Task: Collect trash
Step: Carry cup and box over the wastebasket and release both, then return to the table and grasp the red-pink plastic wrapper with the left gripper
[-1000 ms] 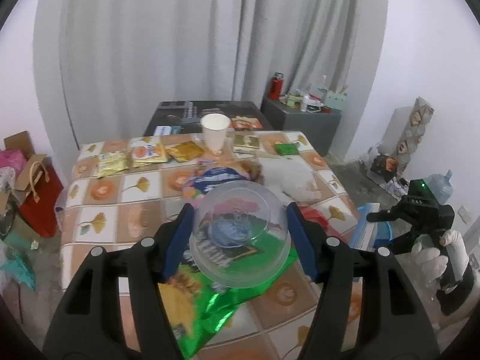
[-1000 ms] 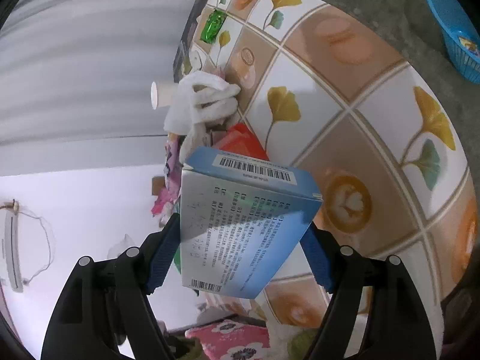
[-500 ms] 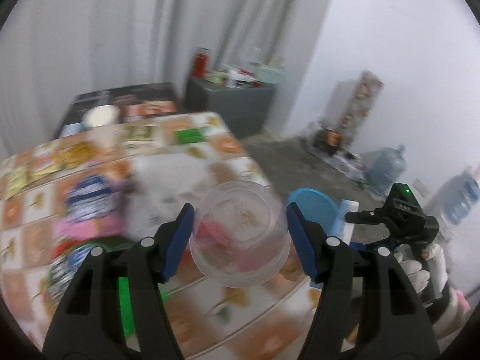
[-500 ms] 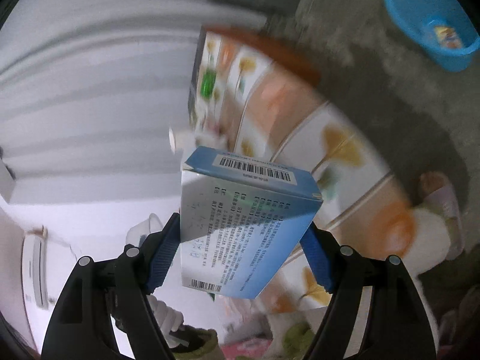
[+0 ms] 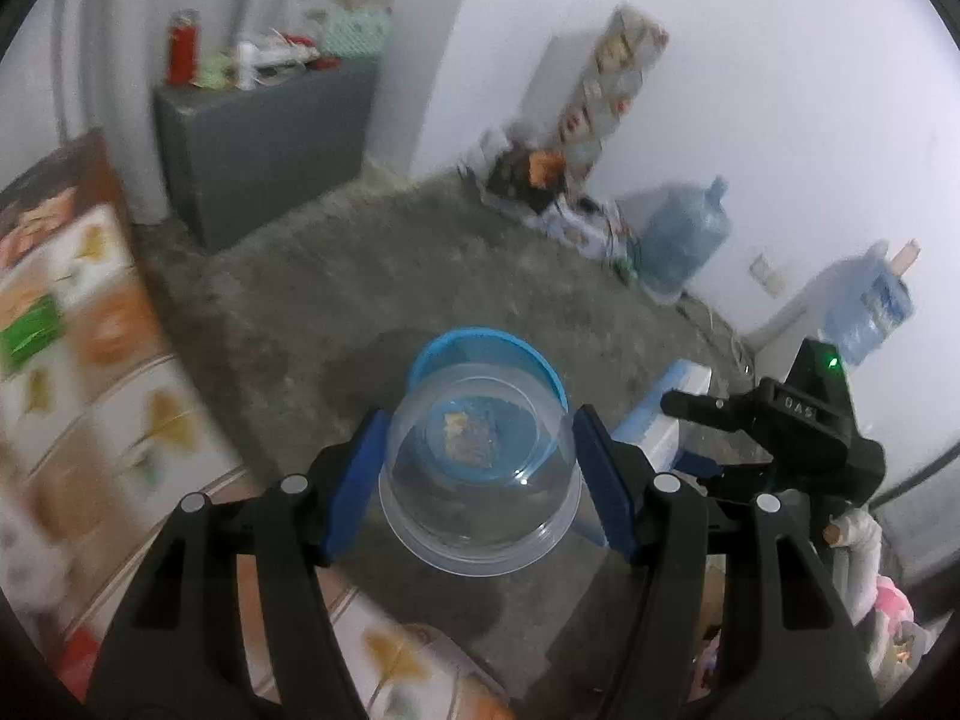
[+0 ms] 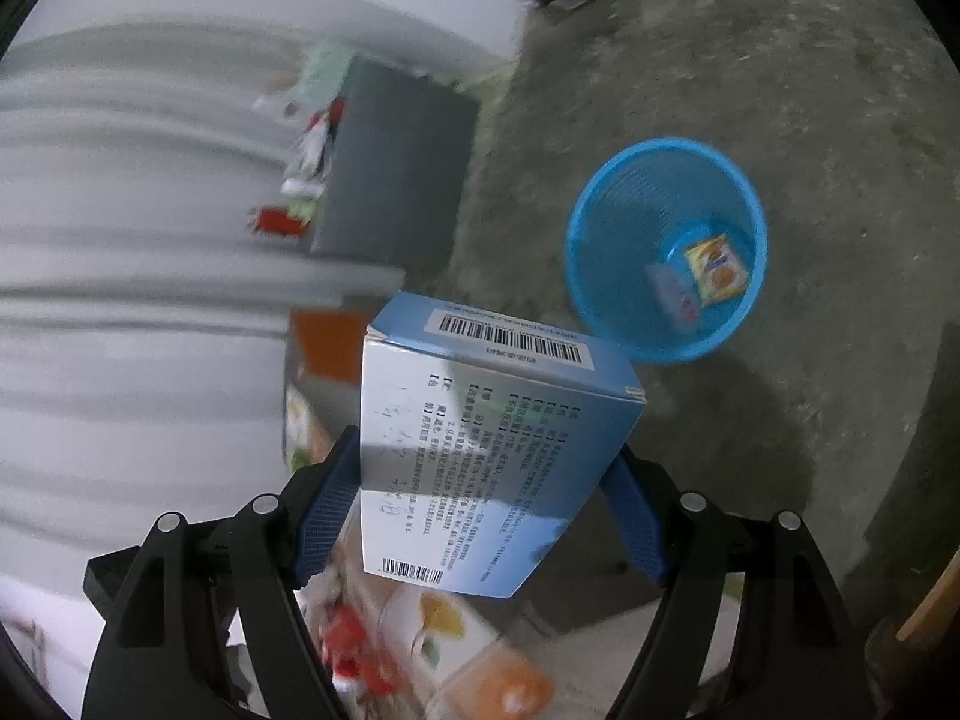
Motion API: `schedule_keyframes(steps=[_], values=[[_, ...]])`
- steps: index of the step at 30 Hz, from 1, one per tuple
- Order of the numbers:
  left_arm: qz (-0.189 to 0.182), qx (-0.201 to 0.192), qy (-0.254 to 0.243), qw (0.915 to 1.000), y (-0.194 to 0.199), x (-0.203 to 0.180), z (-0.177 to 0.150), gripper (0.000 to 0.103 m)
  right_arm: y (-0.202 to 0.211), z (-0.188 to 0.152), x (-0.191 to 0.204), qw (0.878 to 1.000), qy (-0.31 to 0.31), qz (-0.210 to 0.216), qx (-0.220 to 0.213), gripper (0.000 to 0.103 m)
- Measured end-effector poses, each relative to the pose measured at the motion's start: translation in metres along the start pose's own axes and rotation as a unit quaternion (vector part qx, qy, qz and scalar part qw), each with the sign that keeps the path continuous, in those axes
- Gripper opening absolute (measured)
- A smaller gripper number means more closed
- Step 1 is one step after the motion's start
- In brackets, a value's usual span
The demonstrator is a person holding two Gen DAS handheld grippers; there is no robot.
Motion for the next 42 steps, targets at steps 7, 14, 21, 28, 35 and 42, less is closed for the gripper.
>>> schedule_keyframes(steps=[7, 14, 21, 28, 35, 42], values=[[-0.004, 0.038, 0.008, 0.9992, -0.121, -0.006, 0.041, 0.083, -0.054, 0.058, -0.024, 0.997, -0.058, -0.044, -0.029, 0.084], [-0.01, 0.034, 0.044, 0.9984, -0.137, 0.015, 0.03, 0.083, -0.079, 0.056, -0.08, 0.99, -0.106, -0.087, -0.028, 0.084], [-0.013, -0.019, 0.021, 0.9995, -0.064, 0.006, 0.018, 0.083, -0.032, 0.018, -0.074, 0.988, -0.011, -0.131, -0.08, 0.084], [-0.017, -0.086, 0.013, 0.996, 0.045, -0.014, -0.019, 0.083, 0.038, -0.041, -0.031, 0.956, 0.142, -0.174, -0.188, 0.092], [0.012, -0.148, 0.018, 0.9888, 0.14, -0.013, -0.085, 0.083, 0.064, -0.079, 0.003, 0.95, 0.22, -0.136, -0.177, 0.094], [0.057, -0.196, 0.027, 0.9786, 0.216, 0.002, -0.159, 0.083, 0.061, -0.122, 0.064, 0.946, 0.287, -0.073, -0.13, 0.094]])
Point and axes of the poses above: each gripper's, at about its wrist camera, not at the fingertips, and y roughly against the way its jaws point, x to its left, z to its top, the point moved 1 cm from there along -y, roughly the way its jaws point, and after that the axes turned 11 degrees about -z, right-handed, at the moved point
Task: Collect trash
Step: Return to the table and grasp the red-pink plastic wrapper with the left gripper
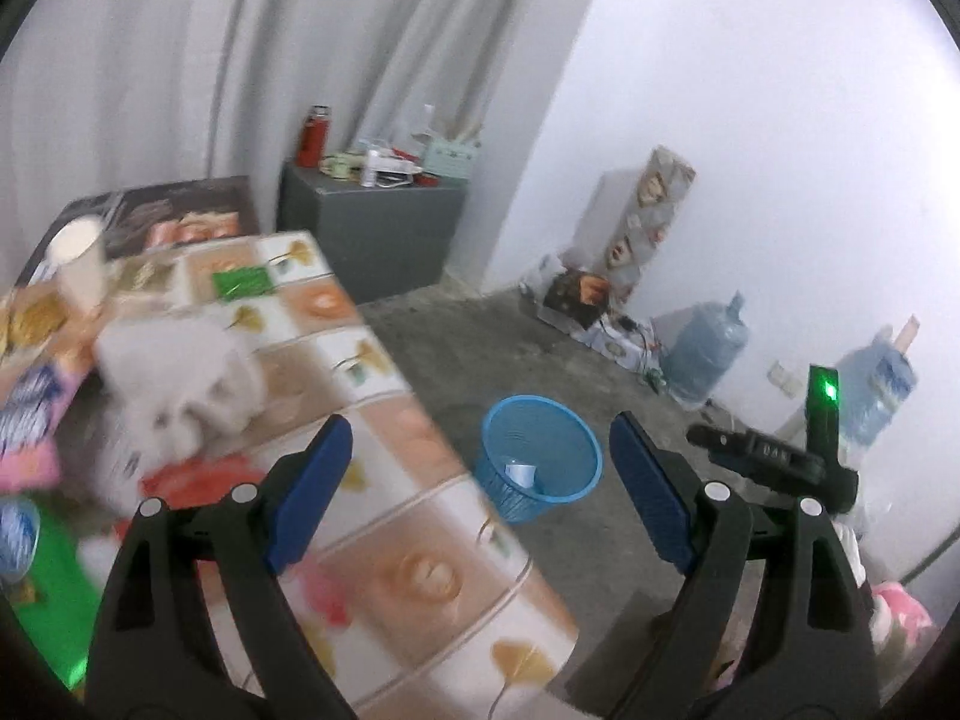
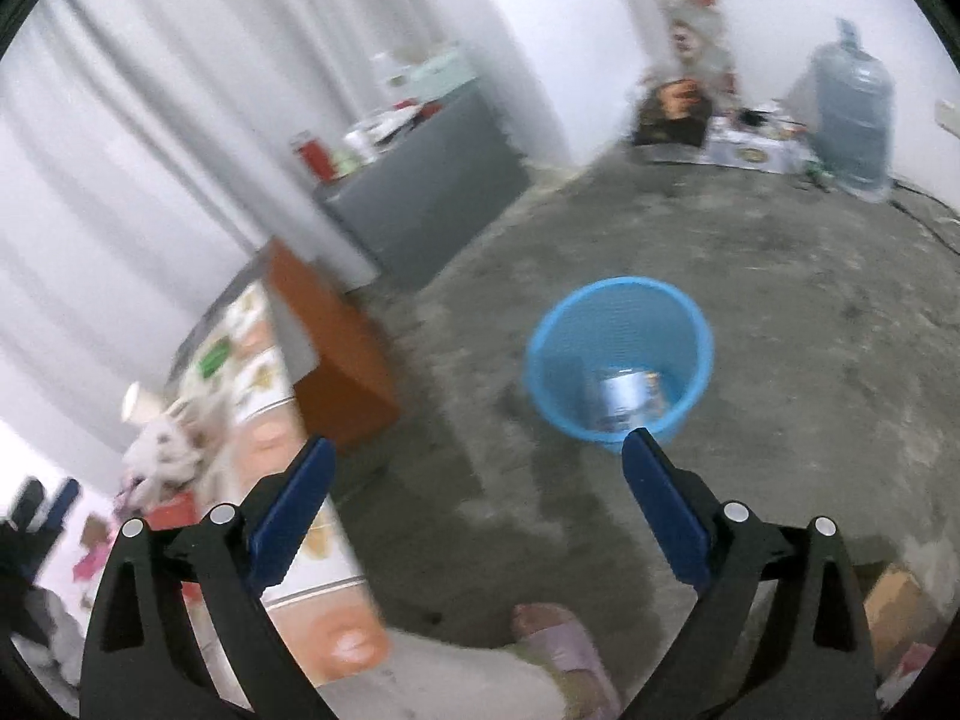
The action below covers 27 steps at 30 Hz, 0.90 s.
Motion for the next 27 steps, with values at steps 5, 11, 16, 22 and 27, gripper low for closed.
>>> schedule_keyframes(steps=[5, 11, 16, 22, 27], values=[[0.022, -0.024, 0.079, 0.9964, 0.038, 0.041, -0.035, 0.083, 0.001, -0.009, 0.06, 0.997, 0.049, 0.053, 0.022, 0.093], [0.029, -0.045, 0.146, 0.9878, 0.052, 0.072, -0.055, 0.082, -0.004, -0.023, 0.122, 0.988, 0.098, 0.106, 0.056, 0.093], [0.016, -0.046, 0.186, 0.9814, 0.036, 0.084, -0.059, 0.073, -0.008, -0.032, 0.152, 0.983, 0.109, 0.126, 0.081, 0.093], [0.022, -0.036, 0.262, 0.964, 0.006, 0.11, -0.056, 0.061, -0.013, -0.034, 0.174, 0.978, 0.121, 0.139, 0.097, 0.093], [0.045, -0.014, 0.28, 0.9589, -0.016, 0.121, -0.058, 0.061, -0.021, -0.034, 0.177, 0.978, 0.124, 0.132, 0.108, 0.093]])
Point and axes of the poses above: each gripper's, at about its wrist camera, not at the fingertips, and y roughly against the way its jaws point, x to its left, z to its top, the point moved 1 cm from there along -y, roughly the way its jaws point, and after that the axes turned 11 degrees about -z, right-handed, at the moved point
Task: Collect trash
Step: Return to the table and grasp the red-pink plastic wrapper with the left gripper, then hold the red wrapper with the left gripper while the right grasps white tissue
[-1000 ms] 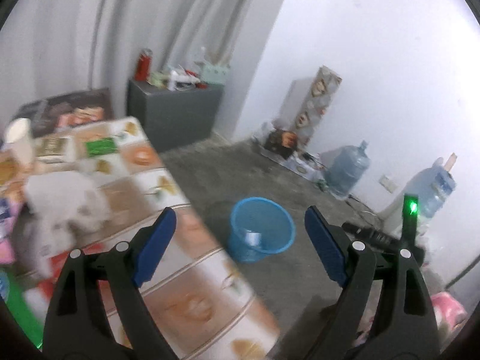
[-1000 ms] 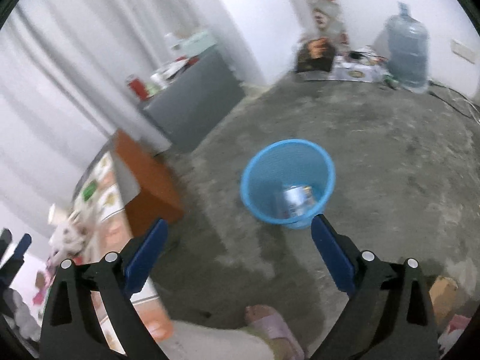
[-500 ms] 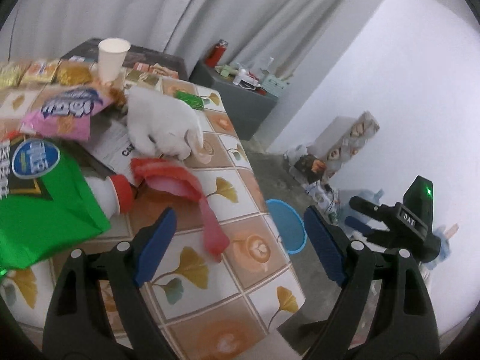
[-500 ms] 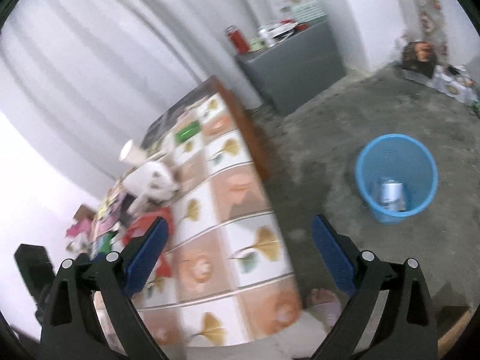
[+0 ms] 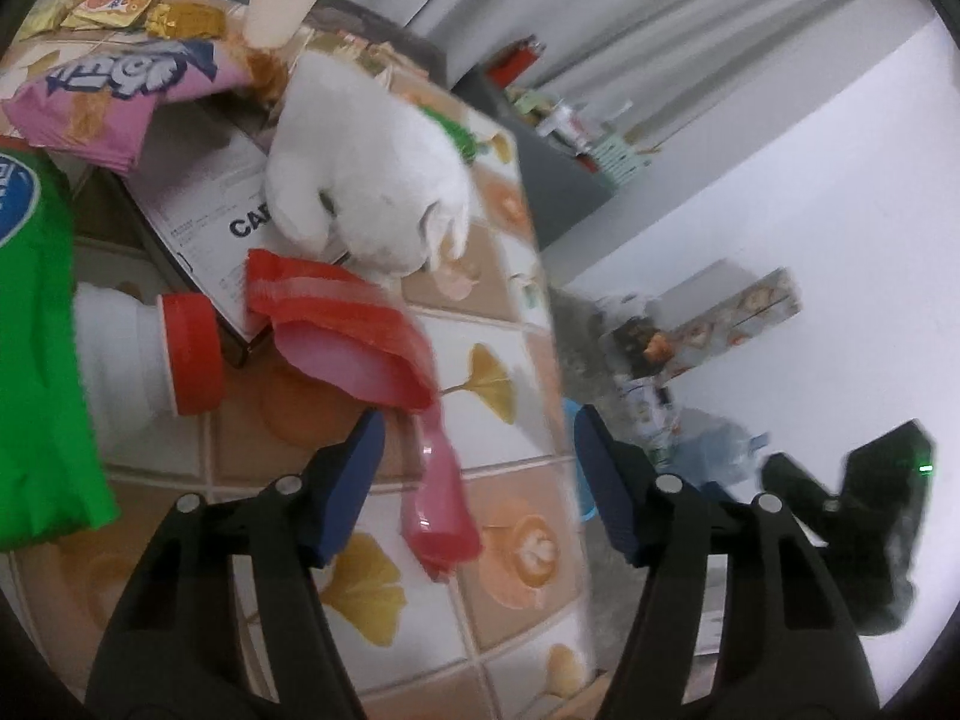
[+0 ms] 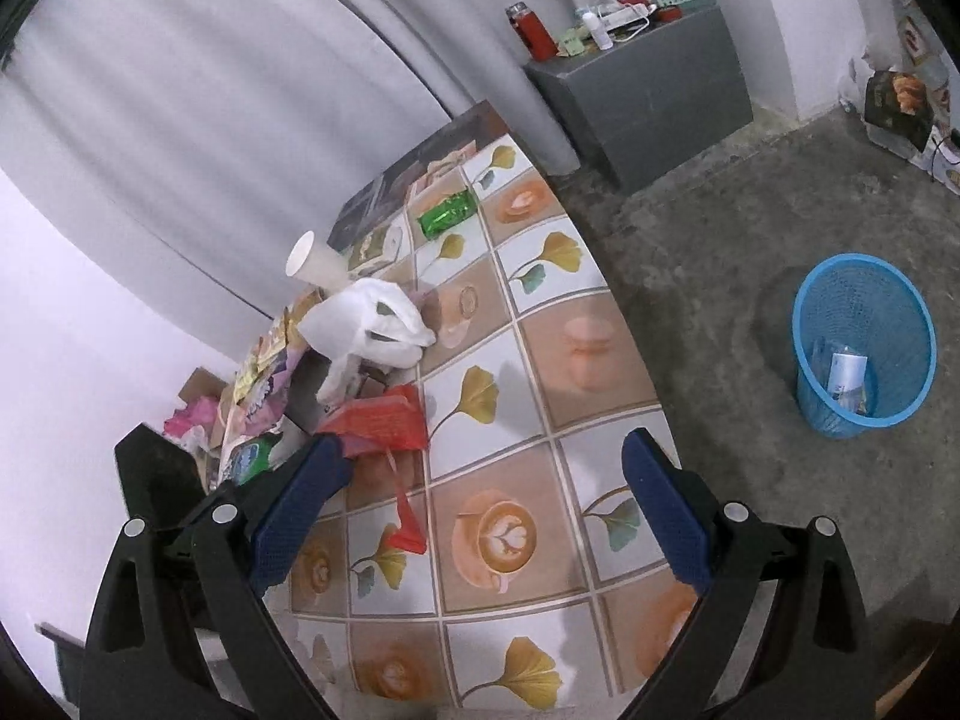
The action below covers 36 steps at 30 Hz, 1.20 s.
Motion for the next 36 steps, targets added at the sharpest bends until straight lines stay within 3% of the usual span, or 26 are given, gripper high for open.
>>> schedule_keyframes(steps=[10, 18, 23, 32, 36], values=[[0.04, -0.028, 0.035, 0.9982, -0.024, 0.01, 0.005, 0.057, -0.012, 0.002, -0.012, 1.0, -0.011, -0.009, 0.014, 0.093], [0.084, -0.051, 0.053, 0.9938, -0.023, 0.018, 0.011, 0.021, -0.021, 0.013, -0.011, 1.0, -0.002, 0.001, 0.022, 0.092], [0.088, -0.044, 0.048, 0.994, -0.025, 0.017, 0.01, 0.015, -0.036, 0.03, 0.006, 0.999, 0.018, 0.033, 0.037, 0.091], [0.082, -0.032, 0.032, 0.9956, -0.016, 0.015, 0.0, 0.009, -0.088, 0.076, 0.062, 0.985, 0.049, 0.139, 0.09, 0.091], [0.077, -0.025, 0.027, 0.9964, -0.013, 0.013, -0.003, 0.008, -0.113, 0.093, 0.088, 0.981, 0.072, 0.146, 0.102, 0.091]])
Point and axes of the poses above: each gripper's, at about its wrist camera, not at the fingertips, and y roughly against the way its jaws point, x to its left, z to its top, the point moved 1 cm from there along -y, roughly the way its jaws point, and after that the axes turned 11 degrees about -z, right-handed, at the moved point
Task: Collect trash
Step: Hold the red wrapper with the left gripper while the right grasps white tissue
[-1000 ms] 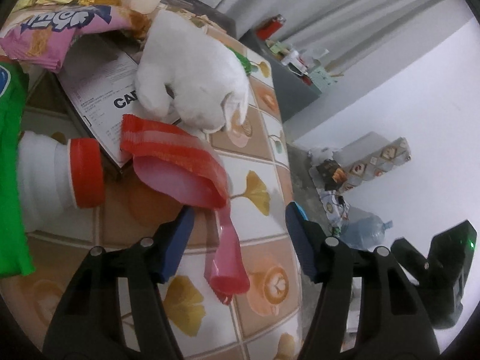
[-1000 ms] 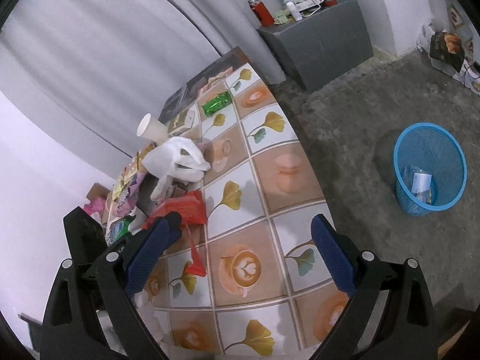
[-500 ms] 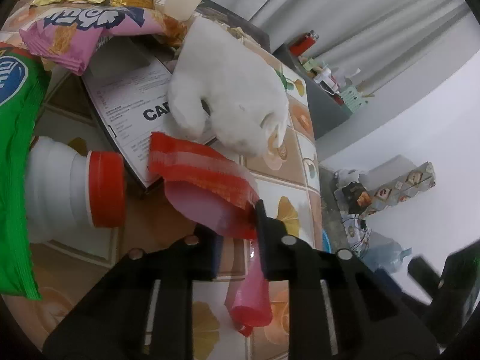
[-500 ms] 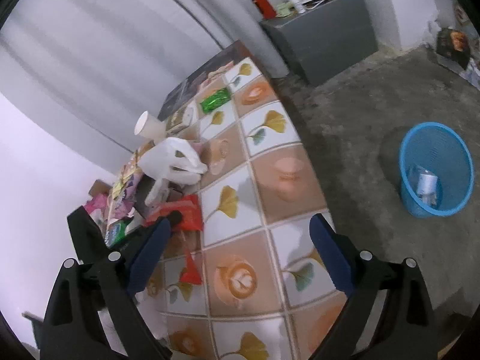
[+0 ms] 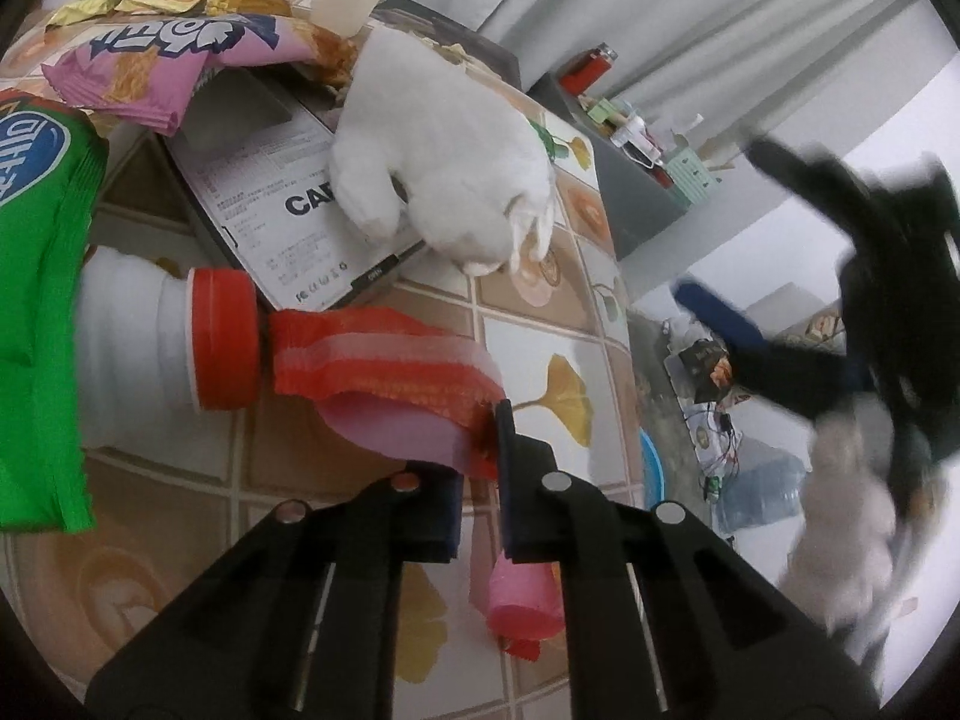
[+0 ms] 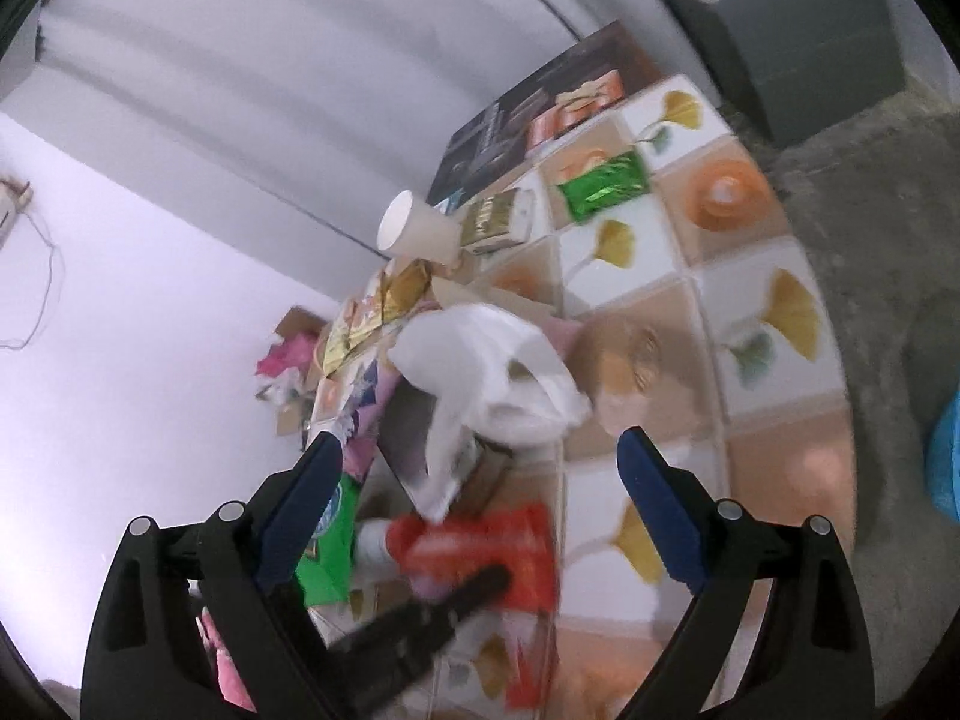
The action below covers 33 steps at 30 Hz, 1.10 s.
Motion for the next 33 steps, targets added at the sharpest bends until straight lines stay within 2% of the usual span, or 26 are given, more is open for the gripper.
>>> schedule_keyframes(steps=[2, 6, 11, 16, 21, 23, 26, 31, 32, 33], values=[[-0.003, 0.003, 0.0, 1.0, 0.001, 0.002, -0.001, 0.008, -0.012, 0.01, 0.006, 1.0, 0.014, -0.011, 0.006, 0.09], [-0.005, 0.008, -0.003, 1.0, 0.003, 0.002, -0.003, 0.008, -0.035, 0.02, 0.016, 0.998, 0.04, -0.042, 0.029, 0.081], [-0.008, 0.012, -0.009, 0.9999, 0.005, 0.0, -0.005, 0.008, -0.054, 0.017, 0.022, 0.992, 0.076, -0.092, 0.05, 0.068], [-0.01, 0.014, -0.01, 0.9998, 0.004, -0.001, -0.003, 0.008, -0.06, 0.013, 0.024, 0.986, 0.1, -0.126, 0.053, 0.046], [-0.011, 0.015, -0.008, 0.9998, 0.003, 0.0, 0.0, 0.008, -0.051, 0.008, 0.037, 0.978, 0.136, -0.152, 0.034, 0.018], [-0.013, 0.016, -0.006, 0.9998, 0.002, 0.0, 0.0, 0.008, -0.046, 0.007, 0.042, 0.976, 0.145, -0.158, 0.023, 0.011], [-0.013, 0.016, -0.004, 0.9998, 0.002, 0.002, 0.0, 0.008, -0.042, 0.007, 0.046, 0.975, 0.153, -0.159, 0.016, 0.008], [-0.013, 0.016, -0.004, 0.9998, 0.002, 0.003, 0.0, 0.008, -0.043, 0.008, 0.043, 0.977, 0.138, -0.158, 0.026, 0.011], [-0.013, 0.016, -0.003, 0.9998, 0.001, 0.003, 0.0, 0.008, -0.044, 0.009, 0.043, 0.978, 0.136, -0.158, 0.027, 0.018], [-0.013, 0.016, -0.003, 0.9998, 0.001, 0.003, 0.0, 0.008, -0.046, 0.009, 0.044, 0.977, 0.136, -0.16, 0.027, 0.034]])
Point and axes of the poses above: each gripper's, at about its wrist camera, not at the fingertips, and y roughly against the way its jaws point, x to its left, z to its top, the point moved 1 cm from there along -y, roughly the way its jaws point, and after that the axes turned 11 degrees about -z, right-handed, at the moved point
